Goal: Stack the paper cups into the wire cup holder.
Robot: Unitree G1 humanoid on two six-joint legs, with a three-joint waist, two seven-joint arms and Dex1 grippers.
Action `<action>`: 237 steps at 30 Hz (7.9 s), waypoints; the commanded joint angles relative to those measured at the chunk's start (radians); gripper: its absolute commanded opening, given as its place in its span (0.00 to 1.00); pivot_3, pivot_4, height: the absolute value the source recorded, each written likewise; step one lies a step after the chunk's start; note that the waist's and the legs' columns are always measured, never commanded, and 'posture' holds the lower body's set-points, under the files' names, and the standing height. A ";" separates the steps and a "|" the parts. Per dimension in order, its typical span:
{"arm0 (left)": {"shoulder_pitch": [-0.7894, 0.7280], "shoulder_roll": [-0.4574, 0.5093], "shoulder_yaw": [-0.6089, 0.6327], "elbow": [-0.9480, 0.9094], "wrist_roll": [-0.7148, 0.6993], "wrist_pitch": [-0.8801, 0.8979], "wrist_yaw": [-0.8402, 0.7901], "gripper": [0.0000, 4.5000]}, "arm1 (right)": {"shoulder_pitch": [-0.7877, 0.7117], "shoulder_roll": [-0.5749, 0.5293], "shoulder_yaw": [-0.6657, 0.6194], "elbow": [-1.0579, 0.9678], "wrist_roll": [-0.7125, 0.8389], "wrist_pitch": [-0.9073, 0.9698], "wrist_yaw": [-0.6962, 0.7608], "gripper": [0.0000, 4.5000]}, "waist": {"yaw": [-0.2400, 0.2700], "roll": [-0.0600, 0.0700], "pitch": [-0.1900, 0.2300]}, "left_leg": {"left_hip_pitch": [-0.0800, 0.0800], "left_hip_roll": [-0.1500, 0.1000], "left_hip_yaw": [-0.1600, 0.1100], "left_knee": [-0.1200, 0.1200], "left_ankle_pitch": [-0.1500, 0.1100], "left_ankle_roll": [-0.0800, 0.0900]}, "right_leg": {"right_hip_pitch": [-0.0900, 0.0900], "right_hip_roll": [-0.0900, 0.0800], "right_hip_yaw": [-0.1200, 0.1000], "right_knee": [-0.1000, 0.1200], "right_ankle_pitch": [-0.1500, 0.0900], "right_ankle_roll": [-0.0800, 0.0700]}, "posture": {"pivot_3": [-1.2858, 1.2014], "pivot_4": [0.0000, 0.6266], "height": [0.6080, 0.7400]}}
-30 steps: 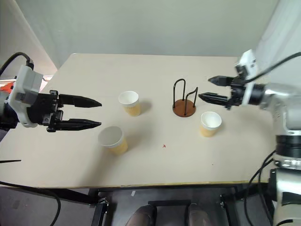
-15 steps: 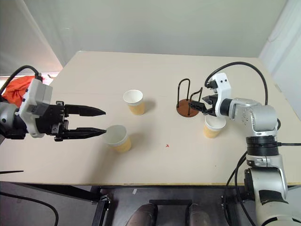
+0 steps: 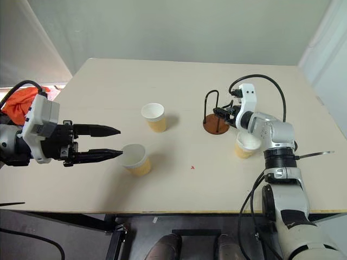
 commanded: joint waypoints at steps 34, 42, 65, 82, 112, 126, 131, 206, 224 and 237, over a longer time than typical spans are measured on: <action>-0.090 0.035 -0.083 -0.018 -0.021 0.004 -0.124 0.68 | 0.339 -0.260 0.311 -0.924 0.219 0.339 0.259 0.01 | -0.001 -0.002 -0.001 | -0.003 0.000 0.000 0.002 0.010 0.000 | -0.001 0.001 0.000 -0.001 0.005 0.001 | 0.52 0.24 1.00; -0.092 0.038 -0.081 -0.024 -0.022 0.008 -0.113 0.68 | 0.330 -0.289 0.333 -0.913 0.220 0.330 0.281 0.53 | -0.001 -0.003 -0.002 | -0.003 0.000 0.000 0.002 0.011 0.002 | -0.001 0.001 0.001 -0.001 0.005 0.001 | 0.52 0.24 1.00; -0.261 -0.028 -0.216 0.108 0.089 -0.074 -0.135 0.68 | 0.162 -0.699 0.483 -0.507 -0.196 -0.238 0.767 0.99 | 0.000 -0.004 -0.002 | -0.005 -0.001 0.001 0.002 0.012 0.007 | -0.001 0.000 0.002 -0.002 0.007 0.010 | 0.52 0.24 1.00; -0.170 0.013 -0.123 0.061 0.078 -0.047 -0.109 0.68 | 0.066 -0.592 0.456 -0.340 -0.292 -0.363 0.877 0.01 | 0.001 -0.004 -0.001 | -0.005 -0.001 0.001 0.002 0.010 0.007 | -0.001 -0.001 0.002 -0.002 0.008 0.007 | 0.52 0.24 1.00; -0.059 0.062 -0.087 0.014 0.121 -0.078 -0.119 0.68 | -0.120 -0.406 0.475 -0.562 -0.079 -0.288 1.100 0.14 | -0.003 -0.004 -0.001 | -0.005 0.000 0.001 0.001 0.010 0.005 | -0.004 0.000 0.001 0.000 0.004 -0.002 | 0.52 0.24 1.00; -0.286 0.123 -0.374 0.183 0.380 -0.302 -0.270 0.68 | -0.123 -0.351 0.371 -0.585 0.026 -0.164 0.994 0.99 | -0.004 -0.004 -0.001 | -0.005 0.000 0.001 0.001 0.010 0.005 | -0.004 0.000 0.001 0.000 0.005 -0.003 | 0.52 0.24 1.00; -0.370 0.074 -0.492 0.260 0.471 -0.389 -0.350 0.68 | -0.098 -0.337 0.350 -0.634 0.071 -0.098 0.936 0.99 | -0.004 -0.005 -0.001 | -0.006 0.000 0.001 0.001 0.010 0.005 | -0.006 0.000 0.001 0.000 0.005 -0.003 | 0.52 0.24 1.00; -1.393 -0.423 -1.605 0.918 -0.008 -1.196 -0.376 0.14 | 1.166 -0.588 -0.643 -1.378 0.745 0.022 0.239 1.00 | 0.035 -0.009 -0.001 | -0.023 -0.016 0.018 0.043 -0.022 0.032 | 0.009 -0.009 0.028 -0.019 0.005 0.064 | 0.52 0.24 1.00; -1.311 -0.493 -1.212 1.555 0.521 -1.084 -0.168 0.75 | 0.873 -0.621 -0.284 -1.219 0.667 -0.060 0.264 1.00 | 0.028 -0.004 -0.001 | -0.021 -0.015 0.023 0.052 -0.021 0.037 | 0.011 -0.008 0.031 -0.019 0.008 0.067 | 0.52 0.24 1.00; -1.230 -0.605 -0.914 1.639 0.766 -0.910 -0.058 0.75 | 0.851 -0.612 -0.262 -1.227 0.663 -0.056 0.239 1.00 | 0.040 -0.005 -0.001 | -0.024 -0.021 0.034 0.053 -0.017 0.039 | 0.009 -0.016 0.032 -0.021 0.008 0.073 | 0.52 0.24 1.00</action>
